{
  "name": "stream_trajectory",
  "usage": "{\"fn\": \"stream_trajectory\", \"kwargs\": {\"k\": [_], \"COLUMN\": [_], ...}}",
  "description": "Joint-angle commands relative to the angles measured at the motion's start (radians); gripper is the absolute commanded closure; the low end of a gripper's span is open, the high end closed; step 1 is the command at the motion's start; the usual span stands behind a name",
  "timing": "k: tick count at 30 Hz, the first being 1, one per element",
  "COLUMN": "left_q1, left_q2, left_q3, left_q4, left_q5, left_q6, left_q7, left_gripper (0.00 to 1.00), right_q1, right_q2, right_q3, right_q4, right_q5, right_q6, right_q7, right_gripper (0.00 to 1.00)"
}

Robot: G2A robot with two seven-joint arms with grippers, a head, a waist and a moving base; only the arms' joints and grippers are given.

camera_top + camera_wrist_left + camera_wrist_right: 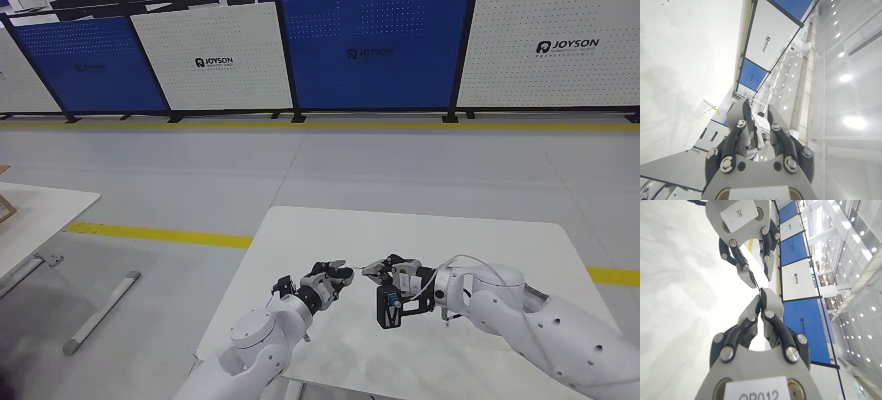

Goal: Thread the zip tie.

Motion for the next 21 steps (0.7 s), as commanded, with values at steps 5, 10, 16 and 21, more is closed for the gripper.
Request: {"fn": "stream_trajectory", "kwargs": {"k": [5, 10, 16, 21], "left_q1": [0.010, 0.017, 0.023, 0.024], "left_q2": [-0.003, -0.005, -0.008, -0.012], "left_q3": [-0.001, -0.001, 0.007, 0.006], "left_q4": [-0.010, -0.014, -0.013, -0.012], "left_q5": [0.023, 0.038, 0.069, 0.080], "left_q6": [0.007, 0.012, 0.011, 0.003], "left_q7": [-0.006, -0.018, -0.030, -0.031], "left_gripper": [1.00, 1.00, 1.00, 1.00], "right_q1": [0.000, 0.000, 0.000, -0.022], "right_q2": [0.000, 0.000, 0.000, 0.000], "right_q3": [0.000, 0.000, 0.000, 0.018], "right_q4": [0.000, 0.000, 0.000, -0.005], "right_q5": [0.000, 0.000, 0.000, 0.000], "right_q6": [0.000, 0.000, 0.000, 0.001], "right_q7": [0.000, 0.000, 0.000, 0.005], "right_gripper": [1.00, 1.00, 1.00, 0.89]}}
